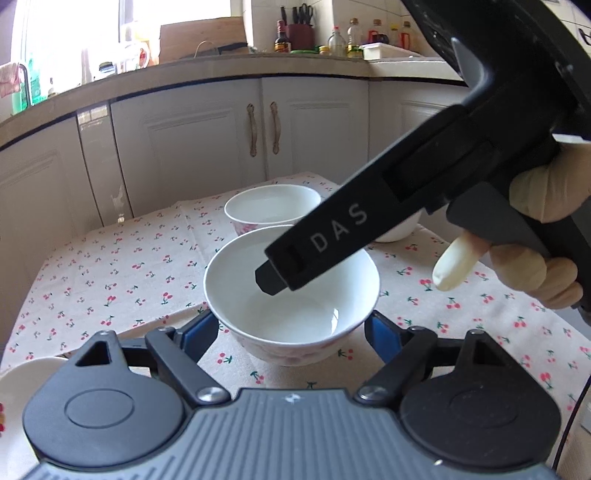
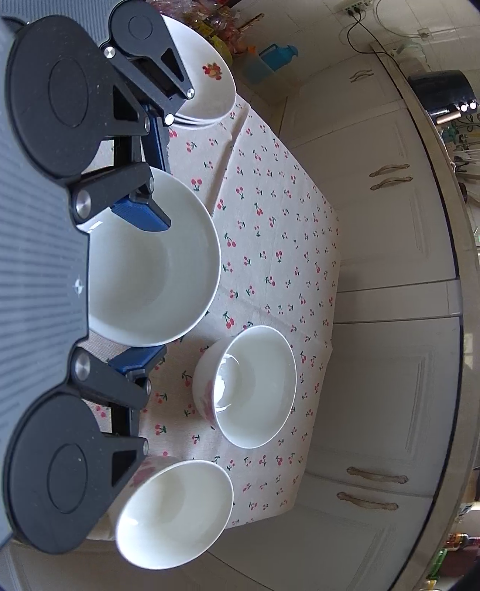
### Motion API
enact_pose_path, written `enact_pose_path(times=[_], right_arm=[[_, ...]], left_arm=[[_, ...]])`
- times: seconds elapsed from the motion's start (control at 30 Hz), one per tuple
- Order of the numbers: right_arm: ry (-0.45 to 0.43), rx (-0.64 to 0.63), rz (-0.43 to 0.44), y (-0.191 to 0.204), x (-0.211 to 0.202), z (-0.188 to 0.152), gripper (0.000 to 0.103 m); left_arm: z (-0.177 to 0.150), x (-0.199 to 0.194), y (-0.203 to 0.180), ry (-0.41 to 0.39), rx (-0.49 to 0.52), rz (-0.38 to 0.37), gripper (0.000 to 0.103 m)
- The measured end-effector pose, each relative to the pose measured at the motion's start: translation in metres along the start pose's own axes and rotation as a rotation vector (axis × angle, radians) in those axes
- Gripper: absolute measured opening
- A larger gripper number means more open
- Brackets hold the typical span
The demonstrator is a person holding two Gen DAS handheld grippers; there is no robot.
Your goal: Organize plates and bowls
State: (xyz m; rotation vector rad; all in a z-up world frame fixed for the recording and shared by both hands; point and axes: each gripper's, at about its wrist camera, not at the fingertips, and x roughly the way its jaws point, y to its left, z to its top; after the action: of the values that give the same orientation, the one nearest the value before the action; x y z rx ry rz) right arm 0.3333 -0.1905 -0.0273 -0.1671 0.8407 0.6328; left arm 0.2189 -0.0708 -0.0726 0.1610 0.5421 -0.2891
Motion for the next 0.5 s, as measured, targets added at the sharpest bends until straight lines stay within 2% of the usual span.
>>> enact_pose_path(times=[0.5], right_arm=[[0.006, 0.021, 0.004, 0.047, -0.045, -0.037, 0.072]], left_arm=[[-0.019, -0.073, -0.005, -0.005, 0.063, -0.060, 0.086]])
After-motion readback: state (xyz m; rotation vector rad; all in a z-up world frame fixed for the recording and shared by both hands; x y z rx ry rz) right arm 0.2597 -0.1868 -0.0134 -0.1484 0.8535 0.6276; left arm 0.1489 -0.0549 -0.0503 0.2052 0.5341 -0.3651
